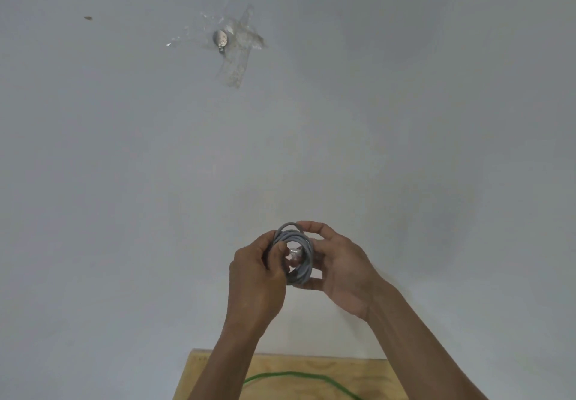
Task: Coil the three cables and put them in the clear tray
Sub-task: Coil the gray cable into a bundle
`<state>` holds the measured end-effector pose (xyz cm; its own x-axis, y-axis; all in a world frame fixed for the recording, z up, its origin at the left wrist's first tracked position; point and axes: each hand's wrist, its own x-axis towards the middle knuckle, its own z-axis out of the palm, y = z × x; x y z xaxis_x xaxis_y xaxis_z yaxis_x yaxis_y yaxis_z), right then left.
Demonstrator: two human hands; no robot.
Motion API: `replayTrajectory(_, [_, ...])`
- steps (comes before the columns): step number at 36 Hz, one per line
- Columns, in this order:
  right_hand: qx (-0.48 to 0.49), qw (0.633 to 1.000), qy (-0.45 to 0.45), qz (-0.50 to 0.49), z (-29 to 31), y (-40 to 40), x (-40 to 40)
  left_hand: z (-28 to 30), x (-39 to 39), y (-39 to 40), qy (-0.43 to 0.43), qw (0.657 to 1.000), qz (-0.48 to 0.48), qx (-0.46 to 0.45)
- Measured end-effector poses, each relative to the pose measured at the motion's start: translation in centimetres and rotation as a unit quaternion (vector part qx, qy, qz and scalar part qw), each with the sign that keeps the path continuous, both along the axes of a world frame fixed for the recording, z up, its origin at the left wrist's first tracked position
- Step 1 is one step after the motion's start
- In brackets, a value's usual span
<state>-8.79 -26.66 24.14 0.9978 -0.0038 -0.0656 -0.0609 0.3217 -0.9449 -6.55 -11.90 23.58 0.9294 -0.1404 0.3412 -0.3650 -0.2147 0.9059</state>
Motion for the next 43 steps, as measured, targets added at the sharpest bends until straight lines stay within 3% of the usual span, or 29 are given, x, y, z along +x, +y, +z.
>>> replayTrajectory(4, [0.012,0.997,-0.052,0.051,-0.3,0.0,-0.6,0.4,0.1,-0.4,-0.034,0.998,0.045,0.034])
replayTrajectory(7, [-0.094,0.989,-0.099,0.053,-0.3,0.3,-0.9,0.7,0.2,-0.5,-0.033,0.997,0.044,0.049])
replayTrajectory(9, [-0.165,0.977,-0.133,0.005,-0.3,0.7,-0.9,0.7,0.3,-0.5,-0.022,0.998,0.027,0.044])
replayTrajectory(12, [-0.194,0.963,-0.172,-0.078,-0.4,1.3,-0.9,0.7,0.2,-0.5,-0.013,0.999,0.017,0.035])
replayTrajectory(16, [-0.268,0.94,-0.176,-0.121,-0.7,2.0,-0.8,0.8,0.4,-0.5,-0.006,0.999,0.026,0.023])
replayTrajectory(21, [-0.36,0.868,-0.252,-0.232,-0.8,3.1,-1.5,0.0,1.7,0.1,0.009,0.995,0.096,0.011])
replayTrajectory(24, [-0.297,0.893,-0.274,-0.2,-0.9,4.5,-2.7,0.0,2.5,0.5,0.019,0.992,0.127,-0.008])
replayTrajectory(27, [-0.157,0.929,-0.265,-0.203,-1.4,5.7,-3.2,0.3,2.6,0.4,0.015,0.987,0.152,-0.041])
replayTrajectory(30, [0.054,0.946,-0.202,-0.247,-1.1,5.0,-2.3,0.3,1.9,0.2,-0.004,0.987,0.152,-0.048])
replayTrajectory(32, [0.139,0.944,-0.121,-0.274,-0.5,3.9,-1.4,0.2,1.5,0.1,-0.004,0.989,0.132,-0.058])
replayTrajectory(37, [0.134,0.937,0.002,-0.323,-0.3,2.2,1.0,-0.2,1.0,0.1,-0.013,0.996,0.073,-0.042])
replayTrajectory(43, [0.101,0.935,0.009,-0.339,-0.1,1.8,1.9,-0.8,1.0,0.4,-0.019,0.999,0.037,0.027])
